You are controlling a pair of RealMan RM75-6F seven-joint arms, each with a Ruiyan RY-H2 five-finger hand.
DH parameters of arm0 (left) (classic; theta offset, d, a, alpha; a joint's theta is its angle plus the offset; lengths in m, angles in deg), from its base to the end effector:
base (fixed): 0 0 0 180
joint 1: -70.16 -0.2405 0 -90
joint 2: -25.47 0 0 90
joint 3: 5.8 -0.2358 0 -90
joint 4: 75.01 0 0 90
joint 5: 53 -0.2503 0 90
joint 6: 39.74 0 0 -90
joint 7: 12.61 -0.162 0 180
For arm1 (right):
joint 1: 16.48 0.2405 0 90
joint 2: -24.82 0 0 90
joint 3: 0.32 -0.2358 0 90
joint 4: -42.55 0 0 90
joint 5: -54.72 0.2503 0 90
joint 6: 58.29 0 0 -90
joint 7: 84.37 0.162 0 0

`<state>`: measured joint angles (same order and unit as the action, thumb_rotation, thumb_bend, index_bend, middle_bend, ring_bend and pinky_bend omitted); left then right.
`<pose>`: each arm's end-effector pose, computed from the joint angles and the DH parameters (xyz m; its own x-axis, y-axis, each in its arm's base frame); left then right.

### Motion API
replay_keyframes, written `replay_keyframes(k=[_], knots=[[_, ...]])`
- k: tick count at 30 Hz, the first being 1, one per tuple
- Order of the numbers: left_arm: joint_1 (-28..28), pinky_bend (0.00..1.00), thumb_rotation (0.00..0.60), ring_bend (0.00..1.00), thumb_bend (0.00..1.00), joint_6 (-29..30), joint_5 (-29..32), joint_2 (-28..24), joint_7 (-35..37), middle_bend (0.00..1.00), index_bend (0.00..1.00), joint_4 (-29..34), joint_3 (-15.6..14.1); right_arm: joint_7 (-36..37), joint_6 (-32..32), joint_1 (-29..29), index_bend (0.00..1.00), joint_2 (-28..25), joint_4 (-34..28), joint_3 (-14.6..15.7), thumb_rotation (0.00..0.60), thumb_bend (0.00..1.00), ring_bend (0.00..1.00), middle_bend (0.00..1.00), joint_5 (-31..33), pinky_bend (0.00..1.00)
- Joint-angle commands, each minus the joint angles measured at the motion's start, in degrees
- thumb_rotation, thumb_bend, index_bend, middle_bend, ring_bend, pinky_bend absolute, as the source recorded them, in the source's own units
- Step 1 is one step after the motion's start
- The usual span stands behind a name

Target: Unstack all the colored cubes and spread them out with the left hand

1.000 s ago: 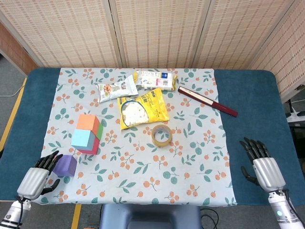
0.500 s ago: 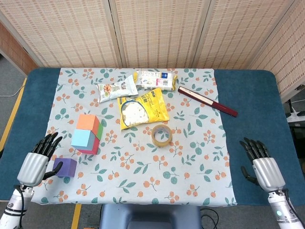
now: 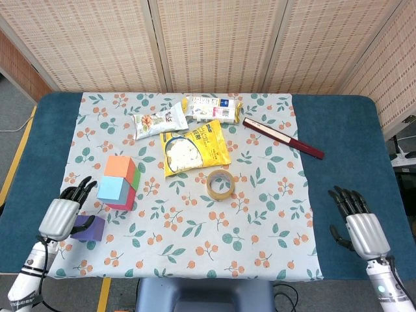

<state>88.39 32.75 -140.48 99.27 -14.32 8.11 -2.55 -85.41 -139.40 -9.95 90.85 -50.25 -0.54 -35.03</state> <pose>-0.2765 0.2710 0.0427 0.4511 0.1123 0.8854 0.8764 -0.2431 -0.4157 -0.2949 -0.1959 0.0804 0.3880 -0.1074 0.9154 -0.9200 -0.1039 0.3778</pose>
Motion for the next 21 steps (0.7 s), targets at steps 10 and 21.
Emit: replay_keyframes(k=[10,21], knots=[[4.11,0.22,0.6,0.24,0.35,-0.92,-3.28,1.99,1.96,0.0,0.0,2.35,0.36,0.1,-0.21,-0.05,0.0,-0.09,-0.06,-0.23,0.6,0.35,0.0,0.0,0.26,0.0],[8.4,0.21,0.6,0.23,0.36,-0.3,-12.24,6.56,0.05,0.0,0.0,7.81,-1.37,0.95,-0.58,-0.14,0.0,-0.56,-0.21,-0.34,0.6,0.35,0.0,0.0,0.16,0.0]])
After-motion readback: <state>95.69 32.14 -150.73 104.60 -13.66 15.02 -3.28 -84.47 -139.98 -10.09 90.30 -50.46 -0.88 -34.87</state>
